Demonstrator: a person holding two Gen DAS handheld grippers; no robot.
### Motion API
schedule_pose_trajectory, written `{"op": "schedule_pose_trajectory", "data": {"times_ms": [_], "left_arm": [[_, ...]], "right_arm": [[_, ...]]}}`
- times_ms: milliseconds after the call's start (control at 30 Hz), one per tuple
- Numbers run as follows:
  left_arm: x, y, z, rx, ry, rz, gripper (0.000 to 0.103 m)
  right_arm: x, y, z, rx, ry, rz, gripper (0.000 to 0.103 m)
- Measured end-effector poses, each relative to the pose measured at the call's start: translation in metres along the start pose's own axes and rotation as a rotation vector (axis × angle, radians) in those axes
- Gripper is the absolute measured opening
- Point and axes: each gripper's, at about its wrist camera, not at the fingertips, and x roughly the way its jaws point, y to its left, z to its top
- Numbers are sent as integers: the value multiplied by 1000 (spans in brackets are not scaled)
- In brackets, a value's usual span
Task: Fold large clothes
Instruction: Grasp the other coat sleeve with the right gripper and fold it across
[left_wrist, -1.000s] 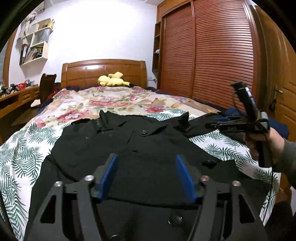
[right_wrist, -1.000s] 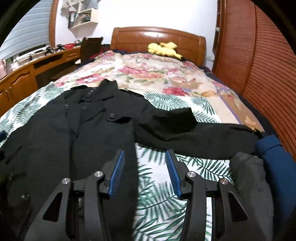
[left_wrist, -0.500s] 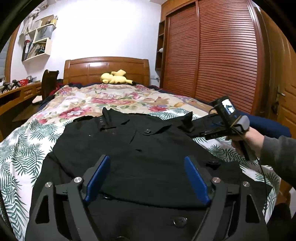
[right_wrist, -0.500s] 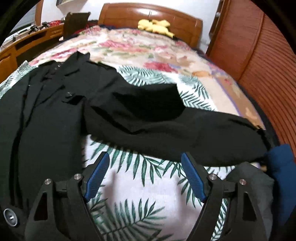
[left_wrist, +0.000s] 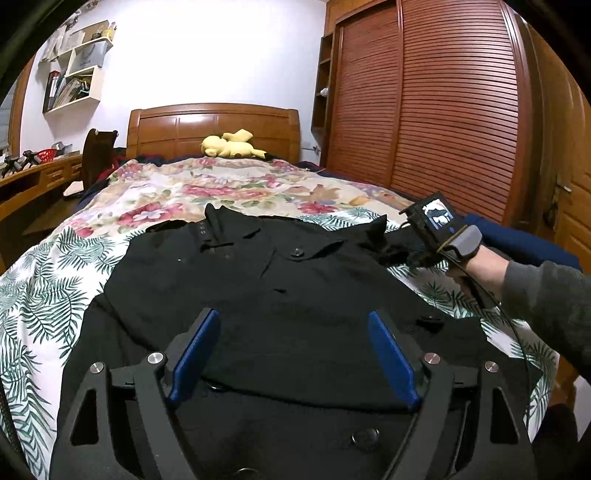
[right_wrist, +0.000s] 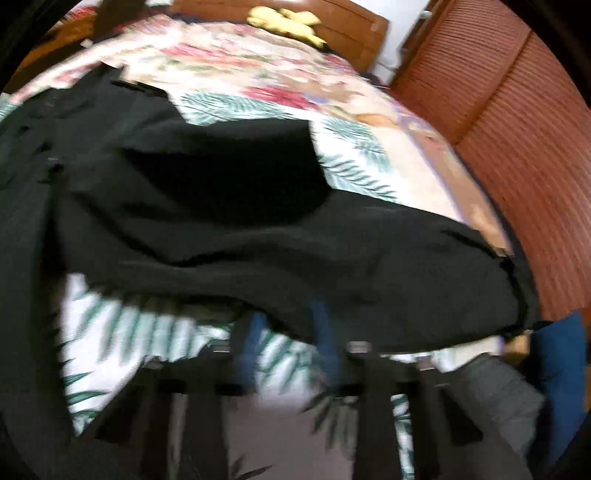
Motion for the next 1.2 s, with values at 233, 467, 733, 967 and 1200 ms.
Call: {"op": "schedule_pose_trajectory", "data": {"times_ms": [233,467,733,967,1200], "left_arm": [[-2,3,1,-10,13,-6,84],[-6,4,2,-12,-1,-7,84],[-6,5,0,-13,1,7,84],[-10,3,0,-4,-3,10,84],[-12,5,-1,-8,-10,6,84]], "right_arm": [[-43,-9,16,28,-147,-15,3],[-140,7,33,6,-375,118,3],[-204,84,22,-131,-442,331,3],[-188,100,9,-140,-333,358,3],[-210,88,-5,-155,-346,373,44]]}}
